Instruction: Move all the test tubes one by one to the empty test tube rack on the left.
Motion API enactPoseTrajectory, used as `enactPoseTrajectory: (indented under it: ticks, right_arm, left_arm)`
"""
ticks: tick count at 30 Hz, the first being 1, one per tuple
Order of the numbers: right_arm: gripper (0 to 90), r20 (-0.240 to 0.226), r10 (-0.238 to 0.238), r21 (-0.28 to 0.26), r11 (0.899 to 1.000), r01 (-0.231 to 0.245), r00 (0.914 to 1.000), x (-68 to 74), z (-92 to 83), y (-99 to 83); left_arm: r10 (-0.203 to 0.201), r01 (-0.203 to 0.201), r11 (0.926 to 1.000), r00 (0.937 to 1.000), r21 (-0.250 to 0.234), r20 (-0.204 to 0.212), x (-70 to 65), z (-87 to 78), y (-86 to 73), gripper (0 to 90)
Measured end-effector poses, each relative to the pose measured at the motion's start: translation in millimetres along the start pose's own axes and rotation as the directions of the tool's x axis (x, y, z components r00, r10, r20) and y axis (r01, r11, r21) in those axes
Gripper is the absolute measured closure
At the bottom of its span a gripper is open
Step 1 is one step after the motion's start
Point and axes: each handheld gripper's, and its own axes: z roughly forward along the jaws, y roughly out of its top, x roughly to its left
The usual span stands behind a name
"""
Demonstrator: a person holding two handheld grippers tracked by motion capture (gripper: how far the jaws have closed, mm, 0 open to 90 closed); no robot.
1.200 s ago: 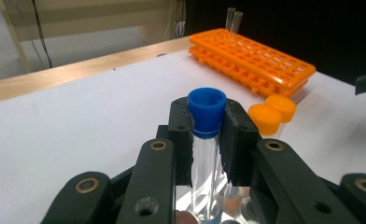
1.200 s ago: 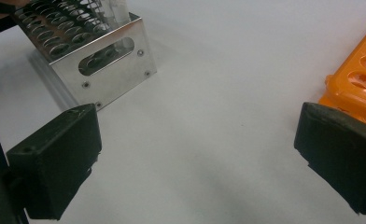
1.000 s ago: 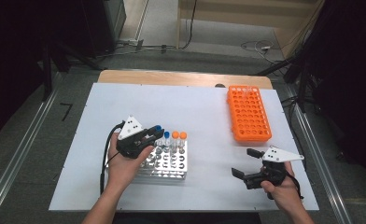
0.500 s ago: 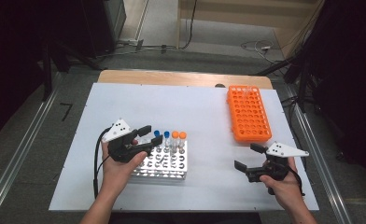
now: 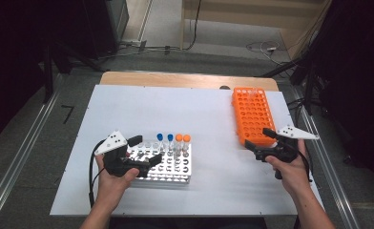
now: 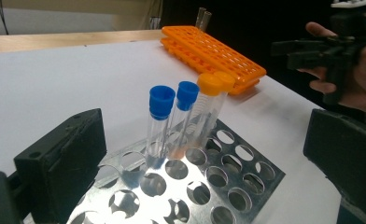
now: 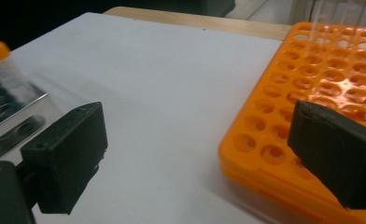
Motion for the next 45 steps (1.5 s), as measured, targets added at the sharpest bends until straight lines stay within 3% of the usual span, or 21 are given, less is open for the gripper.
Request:
enactPoseTrajectory:
  ticks: [5, 12, 19, 23, 31, 37, 45]
  right_arm:
    - [4.4, 0.056, -0.005, 0.028, 1.000, 0.004, 0.9984, -16.8, 16.0, 12.5]
    - [5.5, 0.087, -0.002, 0.064, 0.998, -0.004, 0.9962, -33.2, 40.1, 27.1]
    - [14.0, 0.135, 0.002, 0.101, 0.995, -0.016, 0.9908, -48.2, 68.0, 38.6]
    - [18.3, 0.157, 0.016, 0.089, 0.996, -0.030, 0.9875, -55.4, 79.8, 46.5]
    - [36.8, 0.212, 0.070, 0.102, 0.990, -0.093, 0.9747, -72.9, 103.2, 53.8]
    - [56.1, 0.249, 0.102, 0.091, 0.988, -0.128, 0.9632, -82.4, 116.7, 60.6]
    - [67.5, 0.273, 0.067, 0.153, 0.982, -0.112, 0.9596, -85.3, 133.9, 65.7]
  left_arm:
    - [-0.006, 0.006, 0.9998, 0.9999, -0.019, -0.014, 3.8, -8.6, 0.2, 0.0]
    - [-0.023, 0.022, 0.9993, 0.9991, -0.030, -0.036, 9.4, -15.9, -0.5, 0.0]
    - [-0.027, 0.026, 0.9991, 0.9990, -0.034, -0.036, 10.8, -18.2, 0.0, 0.0]
    - [-0.028, 0.026, 0.9990, 0.9990, -0.036, -0.035, 10.8, -19.8, 0.6, 0.0]
    - [-0.032, 0.031, 0.9985, 0.9991, -0.045, -0.029, 12.7, -23.3, 0.8, 0.0]
    - [-0.038, 0.036, 0.9983, 0.9989, -0.046, -0.027, 13.1, -24.0, 0.5, 0.0]
    - [-0.042, 0.041, 0.9981, 0.9988, -0.045, -0.025, 13.4, -23.8, 0.2, 0.0]
